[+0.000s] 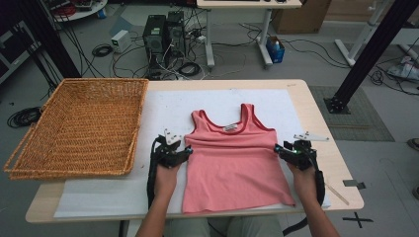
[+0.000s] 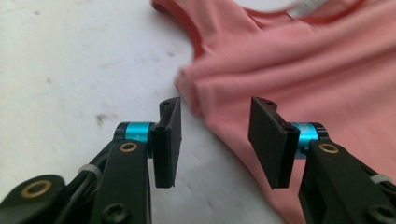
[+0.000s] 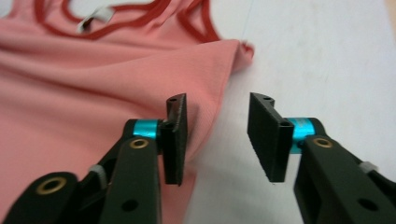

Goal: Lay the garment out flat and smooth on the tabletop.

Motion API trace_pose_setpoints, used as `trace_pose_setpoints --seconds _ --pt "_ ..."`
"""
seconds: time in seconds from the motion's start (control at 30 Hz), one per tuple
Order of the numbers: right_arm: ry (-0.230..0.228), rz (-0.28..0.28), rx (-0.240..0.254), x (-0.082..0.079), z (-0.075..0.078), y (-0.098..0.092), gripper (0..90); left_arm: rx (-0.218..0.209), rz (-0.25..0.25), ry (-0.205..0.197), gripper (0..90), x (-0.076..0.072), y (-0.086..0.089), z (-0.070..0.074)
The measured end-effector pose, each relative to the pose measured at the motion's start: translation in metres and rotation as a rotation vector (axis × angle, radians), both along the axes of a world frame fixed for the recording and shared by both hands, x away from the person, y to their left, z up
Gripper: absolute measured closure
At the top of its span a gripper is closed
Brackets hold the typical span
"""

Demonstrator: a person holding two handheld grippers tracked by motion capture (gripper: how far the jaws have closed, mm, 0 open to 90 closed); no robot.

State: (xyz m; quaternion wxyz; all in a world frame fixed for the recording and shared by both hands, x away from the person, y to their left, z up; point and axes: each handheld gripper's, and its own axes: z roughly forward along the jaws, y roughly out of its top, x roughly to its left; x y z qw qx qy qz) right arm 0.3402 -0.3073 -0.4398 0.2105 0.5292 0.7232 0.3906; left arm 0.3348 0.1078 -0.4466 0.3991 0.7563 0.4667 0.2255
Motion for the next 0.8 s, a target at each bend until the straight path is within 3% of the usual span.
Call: trace_pose_setpoints --seconds 0.1,0.17,0.23,0.5,0.57,0.63,0.67,0.73,0.8 --pt "0.021 0.037 -0.025 -0.018 -0.006 0.001 55.5 -0.025 -0.027 0.010 53.6 -0.018 -0.002 -0.003" --pt "0.015 0.032 -0.015 -0.029 -0.005 -0.001 54.3 -0.060 -0.027 0.005 52.1 -0.027 -0.003 0.000" --pt "-0.001 0.015 0.003 -0.037 -0.001 -0.003 52.8 -0.058 -0.029 0.001 51.9 -0.035 -0.003 0.002" --pt "-0.114 -0.103 0.030 -0.057 0.012 -0.015 52.8 -0.087 -0.033 0.063 51.2 -0.047 -0.005 -0.002" --pt "-0.122 -0.152 0.065 -0.063 0.014 -0.020 52.3 -0.098 -0.033 0.077 50.3 -0.051 -0.007 -0.003" --pt "-0.103 -0.130 0.105 -0.067 0.013 -0.023 52.4 -0.109 -0.038 0.079 50.3 -0.053 -0.011 -0.005" --pt "-0.087 -0.103 0.099 -0.067 0.010 -0.022 52.8 -0.096 -0.048 0.080 50.3 -0.054 -0.013 -0.005" --pt "-0.040 -0.025 0.065 -0.067 0.003 -0.015 53.5 -0.073 -0.070 0.092 50.3 -0.053 -0.018 -0.006" --pt "-0.003 0.021 0.018 -0.065 -0.004 -0.005 53.4 -0.033 -0.054 0.083 52.8 -0.054 -0.022 -0.005"
